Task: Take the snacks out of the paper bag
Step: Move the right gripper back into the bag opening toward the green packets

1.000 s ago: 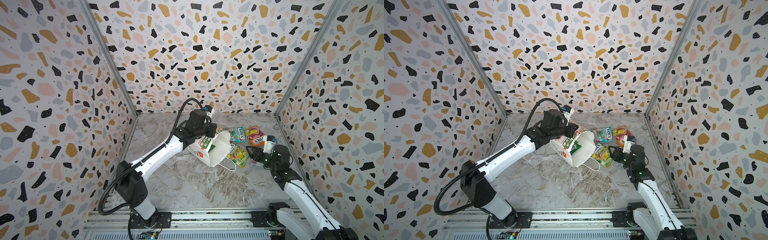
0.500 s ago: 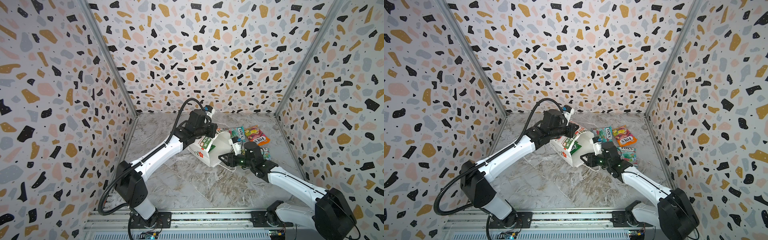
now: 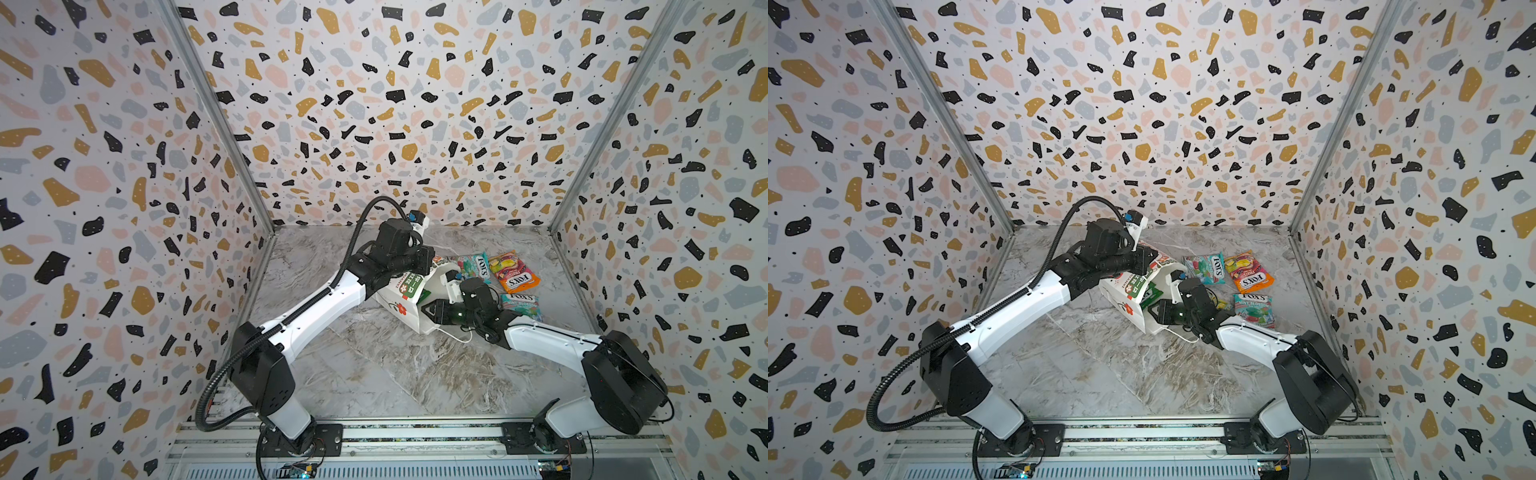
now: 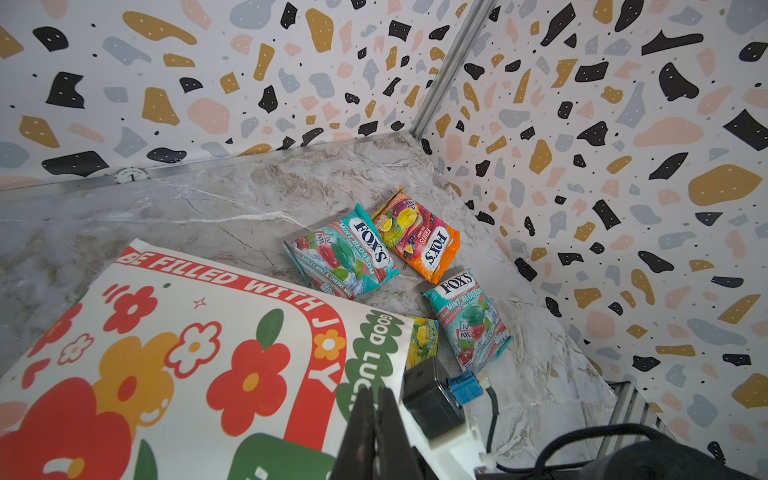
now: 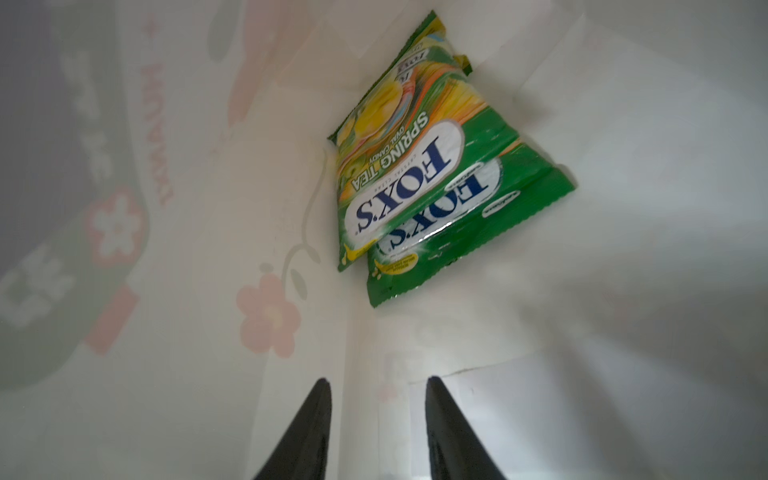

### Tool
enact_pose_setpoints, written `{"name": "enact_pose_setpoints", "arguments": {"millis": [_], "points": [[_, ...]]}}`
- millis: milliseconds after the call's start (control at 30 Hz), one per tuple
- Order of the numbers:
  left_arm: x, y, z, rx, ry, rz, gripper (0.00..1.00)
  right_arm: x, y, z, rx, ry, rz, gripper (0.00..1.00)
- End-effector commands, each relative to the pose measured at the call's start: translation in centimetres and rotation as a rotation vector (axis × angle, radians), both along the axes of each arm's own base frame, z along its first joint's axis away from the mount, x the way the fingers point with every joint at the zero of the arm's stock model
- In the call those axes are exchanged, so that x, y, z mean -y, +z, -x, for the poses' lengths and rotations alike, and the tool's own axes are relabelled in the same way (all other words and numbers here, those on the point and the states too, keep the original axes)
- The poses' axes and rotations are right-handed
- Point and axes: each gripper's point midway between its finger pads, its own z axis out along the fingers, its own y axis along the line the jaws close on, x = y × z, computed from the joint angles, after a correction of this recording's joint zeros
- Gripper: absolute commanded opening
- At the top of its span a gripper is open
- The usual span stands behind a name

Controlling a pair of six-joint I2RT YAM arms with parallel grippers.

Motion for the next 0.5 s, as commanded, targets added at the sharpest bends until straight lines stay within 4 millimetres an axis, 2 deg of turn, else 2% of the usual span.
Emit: {"name": "enact_pose_setpoints", "arguments": {"millis": [0, 200, 467], "points": [[0.2, 3.0, 0.4, 0.061, -0.012, 0.058, 0.00, -1.2, 2.2, -2.3, 0.014, -0.073, -0.083, 0.39], [0.2, 2.7, 0.5, 0.053, -0.014, 0.058, 0.00, -2.2, 1.5, -4.7, -0.016, -0.132, -0.067, 0.43], [0.1, 2.5, 0.6, 0.049, -0.017, 0.049, 0.00, -2.9, -0.9, -6.9, -0.069, -0.191, -0.015, 0.46]]}}
